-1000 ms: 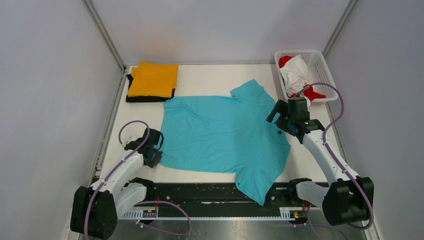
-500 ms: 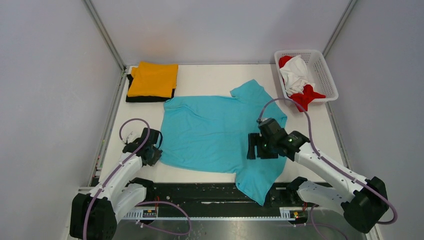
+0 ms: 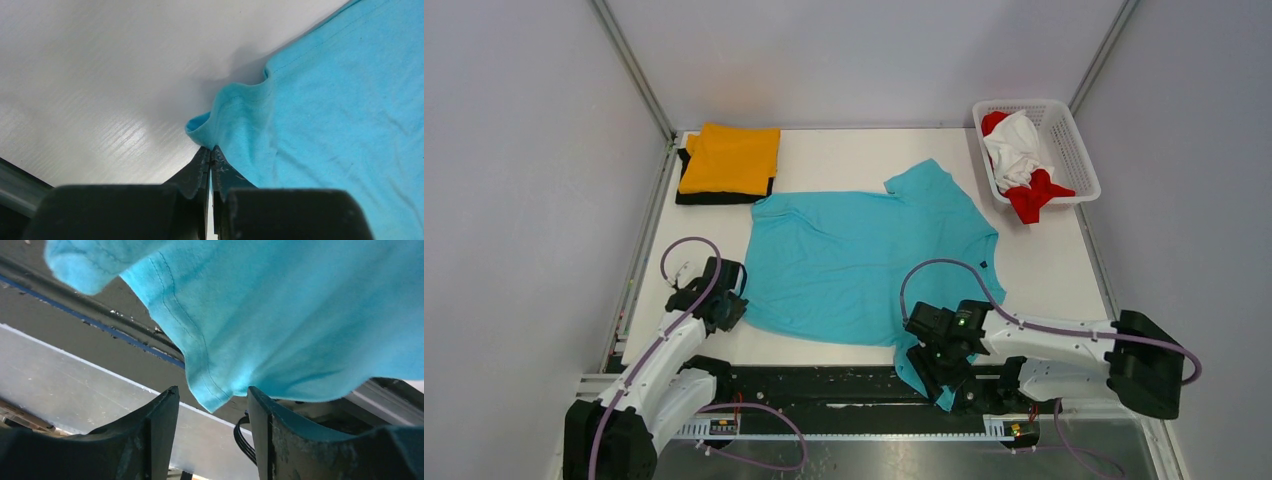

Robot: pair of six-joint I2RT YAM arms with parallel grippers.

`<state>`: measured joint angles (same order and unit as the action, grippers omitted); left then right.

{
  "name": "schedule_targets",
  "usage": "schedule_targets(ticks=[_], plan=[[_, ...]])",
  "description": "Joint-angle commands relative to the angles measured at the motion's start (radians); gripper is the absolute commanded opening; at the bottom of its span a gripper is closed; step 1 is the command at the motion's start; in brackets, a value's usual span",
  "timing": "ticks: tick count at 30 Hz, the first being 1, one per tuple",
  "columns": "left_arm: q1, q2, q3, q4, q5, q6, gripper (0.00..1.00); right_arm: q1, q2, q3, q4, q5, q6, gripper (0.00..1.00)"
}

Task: Fold and stack the t-shirts
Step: Grab the side of the flattened tshirt closest away from the robot with both arms, then fold the flattened tshirt in 1/3 of the way

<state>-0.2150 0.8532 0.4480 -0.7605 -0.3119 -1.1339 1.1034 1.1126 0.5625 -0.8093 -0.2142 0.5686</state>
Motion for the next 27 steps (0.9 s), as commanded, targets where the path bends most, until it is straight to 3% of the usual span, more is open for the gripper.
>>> schedule_targets(ticks=[1,6,10,13,18,27], plan=[[0.006,-0.012,-0.003,0.016,0.014,0.005,0.0,0.044,0.101,-0.004,0.088,-0.048,0.008,0.59],[0.006,-0.015,-0.001,0.004,0.022,0.005,0.0,0.053,0.188,-0.019,0.151,-0.077,0.021,0.53],[0.007,-0.023,0.005,-0.014,0.042,0.002,0.0,0.055,0.181,0.01,0.056,0.028,0.024,0.18],[0.006,-0.053,0.018,-0.087,0.06,-0.007,0.0,0.055,0.115,0.052,-0.067,0.07,0.015,0.05],[0.004,-0.149,0.017,-0.22,0.079,-0.034,0.0,0.055,0.023,0.091,-0.185,-0.006,-0.006,0.0],[-0.033,-0.328,-0.006,-0.286,0.161,-0.117,0.0,0.06,-0.081,0.076,-0.271,-0.031,0.008,0.0]])
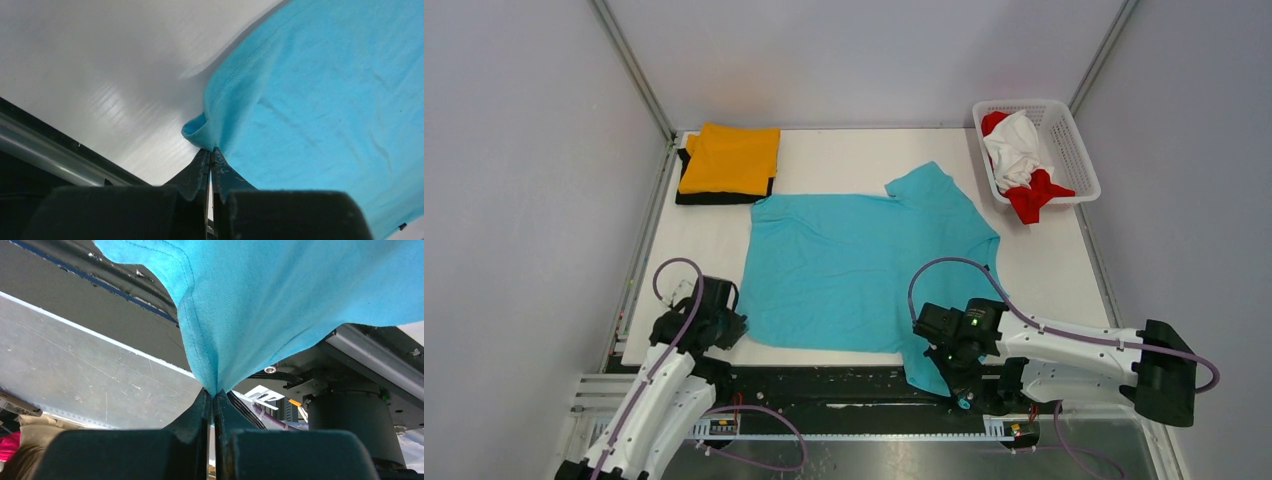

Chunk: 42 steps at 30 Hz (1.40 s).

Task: Fold and stack the t-shirts
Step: Fold the flattened tshirt in 1/3 of the way

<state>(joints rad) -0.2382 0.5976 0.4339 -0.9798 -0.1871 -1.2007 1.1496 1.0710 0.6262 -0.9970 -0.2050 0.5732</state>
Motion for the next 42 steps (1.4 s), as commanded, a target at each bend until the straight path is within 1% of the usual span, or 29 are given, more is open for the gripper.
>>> schedule_targets(ticks=[1,4,6,9,12,15,19,22,26,29,34,39,42], plan=[[-0.01,-0.098,0.018,-0.092,0.028,-0.058,0.0,0.015,-0.046,0.012,-0.084,-0.044,0.004,0.0],[-0.01,-0.166,0.025,-0.132,0.013,-0.078,0.0,0.015,-0.061,0.021,-0.083,-0.034,0.004,0.0],[-0.01,-0.183,0.021,-0.134,0.009,-0.089,0.0,0.015,-0.07,0.043,-0.086,0.025,0.003,0.0],[-0.01,-0.167,0.035,-0.12,-0.004,-0.088,0.0,0.005,-0.071,0.094,-0.086,0.12,0.008,0.0],[-0.01,-0.128,0.062,-0.036,0.003,-0.065,0.0,-0.06,-0.041,0.159,-0.084,0.195,-0.047,0.0],[-0.01,-0.066,0.095,0.046,-0.004,-0.046,0.0,-0.164,-0.021,0.215,-0.053,0.239,-0.107,0.0],[-0.01,0.044,0.143,0.139,-0.022,-0.012,0.0,-0.248,0.016,0.289,-0.007,0.272,-0.162,0.0],[-0.01,0.126,0.185,0.183,-0.047,0.003,0.0,-0.309,0.059,0.355,0.01,0.319,-0.19,0.0],[-0.009,0.23,0.239,0.219,-0.081,0.025,0.0,-0.425,0.09,0.415,0.046,0.316,-0.227,0.0],[-0.001,0.293,0.269,0.241,-0.102,0.039,0.0,-0.478,0.115,0.458,0.06,0.337,-0.257,0.0],[0.048,0.396,0.305,0.299,-0.074,0.074,0.0,-0.558,0.173,0.499,0.089,0.335,-0.286,0.0],[0.099,0.506,0.339,0.364,-0.054,0.111,0.0,-0.622,0.229,0.526,0.189,0.328,-0.285,0.0],[0.118,0.6,0.38,0.388,-0.043,0.134,0.0,-0.659,0.304,0.568,0.22,0.317,-0.294,0.0]])
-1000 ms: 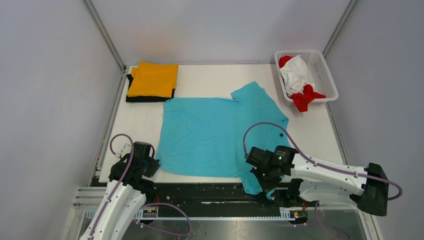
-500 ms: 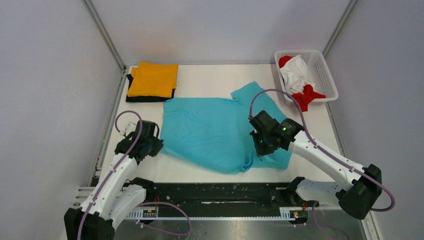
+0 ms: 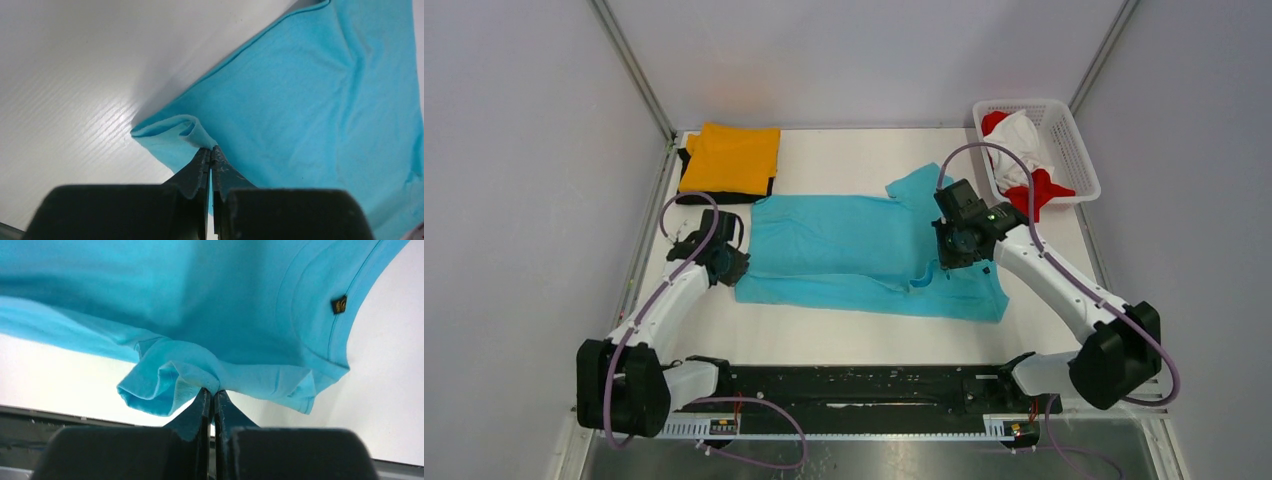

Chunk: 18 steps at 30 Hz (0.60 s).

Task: Fold and stack the t-shirts
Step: Fold the flattened tshirt in 1/3 of the way

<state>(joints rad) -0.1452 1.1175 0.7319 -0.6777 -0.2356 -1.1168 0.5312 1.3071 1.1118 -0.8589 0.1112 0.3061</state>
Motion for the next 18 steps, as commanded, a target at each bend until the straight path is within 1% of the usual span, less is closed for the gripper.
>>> schedule_targets(ticks=[1,7,8,9,11,12,13,14,15,16,17,18], plan=[[0.031,0.111,0.099,0.085,0.006,0.058,0.0,-0.056,0.094,0.1,0.084,-0.002,-0.03,0.0],[0.058,0.248,0.156,0.124,0.003,0.066,0.0,-0.137,0.262,0.183,0.117,-0.003,-0.031,0.01],[0.058,0.27,0.165,0.126,0.002,0.066,0.02,-0.148,0.296,0.201,0.127,-0.005,-0.031,0.02],[0.058,0.292,0.182,0.125,0.001,0.069,0.1,-0.163,0.332,0.225,0.137,-0.002,-0.028,0.03],[0.059,0.333,0.212,0.121,-0.002,0.075,0.39,-0.181,0.407,0.278,0.144,0.018,-0.017,0.1],[0.061,0.349,0.227,0.117,-0.006,0.08,0.48,-0.192,0.443,0.309,0.149,0.034,-0.009,0.13],[0.061,0.362,0.245,0.11,-0.009,0.084,0.59,-0.201,0.476,0.341,0.149,0.065,0.007,0.22],[0.061,0.371,0.259,0.105,-0.008,0.089,0.68,-0.209,0.508,0.375,0.151,0.085,0.015,0.46],[0.061,0.37,0.275,0.099,-0.005,0.094,0.79,-0.215,0.529,0.405,0.15,0.101,0.019,0.58],[0.061,0.367,0.286,0.096,-0.001,0.103,0.92,-0.216,0.543,0.426,0.15,0.109,0.019,0.72],[0.062,0.358,0.294,0.098,0.009,0.113,0.98,-0.217,0.541,0.432,0.15,0.108,0.01,0.91],[0.062,0.349,0.298,0.102,0.026,0.128,0.99,-0.216,0.523,0.422,0.154,0.097,0.005,0.98]])
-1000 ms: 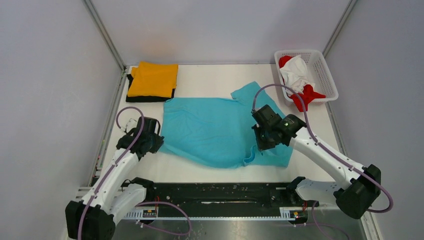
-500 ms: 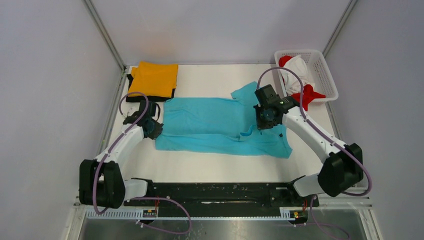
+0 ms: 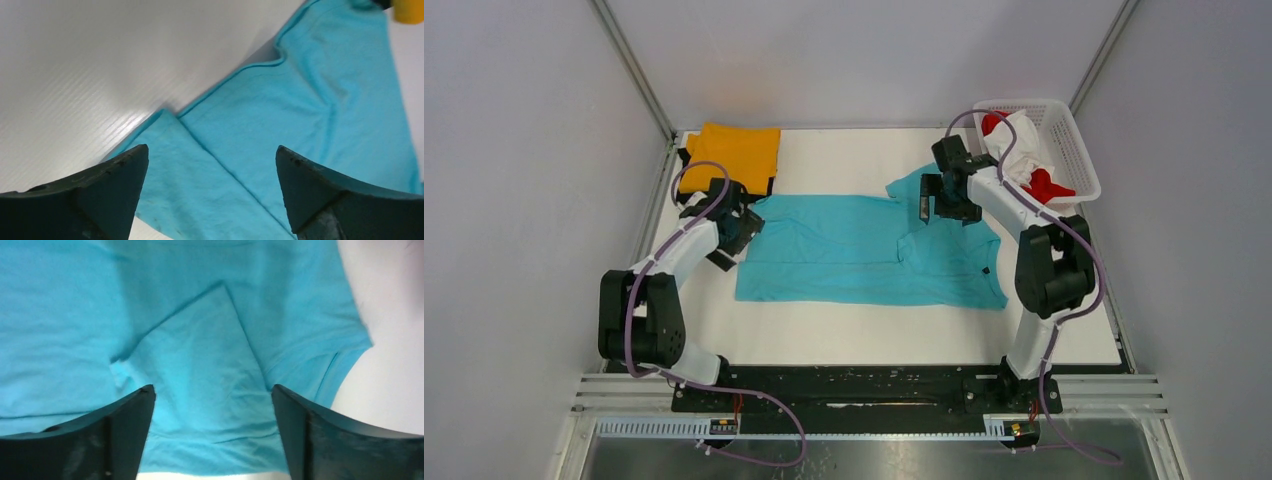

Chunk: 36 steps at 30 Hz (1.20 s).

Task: Fold and stack the t-shirts
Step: Fold the flattened tshirt in 1/3 of the way

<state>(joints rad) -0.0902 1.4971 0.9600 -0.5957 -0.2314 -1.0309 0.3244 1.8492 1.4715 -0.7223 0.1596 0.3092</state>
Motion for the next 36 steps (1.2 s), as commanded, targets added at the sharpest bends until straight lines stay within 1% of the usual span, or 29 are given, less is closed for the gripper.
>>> schedule_targets(ticks=[1,3,5,8,10,13,16,18,20,25,28,32,36], plan=[[0.006,-0.038,0.073,0.027,0.043,0.059,0.99,-0.009,-0.044,0.03,0.032,0.039,-0.001,0.99],[0.003,-0.051,0.065,0.044,0.1,0.076,0.99,-0.01,-0.112,-0.061,0.08,0.005,0.0,0.99],[-0.008,-0.06,0.025,0.091,0.164,0.085,0.99,-0.01,-0.183,-0.164,0.124,-0.07,0.02,1.0],[-0.046,-0.041,-0.014,0.183,0.258,0.09,0.99,-0.003,-0.249,-0.345,0.28,-0.309,0.083,1.0],[-0.063,0.008,-0.001,0.211,0.31,0.101,0.99,0.021,-0.249,-0.393,0.337,-0.378,0.12,0.99],[-0.081,0.104,0.028,0.216,0.326,0.119,0.99,0.073,-0.212,-0.397,0.323,-0.372,0.119,0.99],[-0.085,0.173,0.03,0.218,0.319,0.132,0.99,0.089,-0.194,-0.427,0.329,-0.37,0.131,1.0],[-0.089,0.201,0.024,0.212,0.335,0.144,0.99,0.09,-0.194,-0.458,0.329,-0.377,0.126,0.99],[-0.093,0.196,-0.021,0.222,0.342,0.141,0.99,0.09,-0.202,-0.499,0.328,-0.377,0.126,1.0],[-0.093,0.115,-0.154,0.218,0.306,0.145,0.99,0.102,-0.251,-0.639,0.329,-0.403,0.134,0.99],[-0.095,0.053,-0.211,0.216,0.317,0.157,0.99,0.126,-0.308,-0.722,0.31,-0.413,0.153,1.0],[-0.109,-0.038,-0.292,0.192,0.32,0.138,0.99,0.163,-0.444,-0.832,0.247,-0.393,0.195,1.0],[-0.122,-0.168,-0.416,0.176,0.32,0.092,0.99,0.171,-0.585,-0.915,0.196,-0.383,0.24,0.99]])
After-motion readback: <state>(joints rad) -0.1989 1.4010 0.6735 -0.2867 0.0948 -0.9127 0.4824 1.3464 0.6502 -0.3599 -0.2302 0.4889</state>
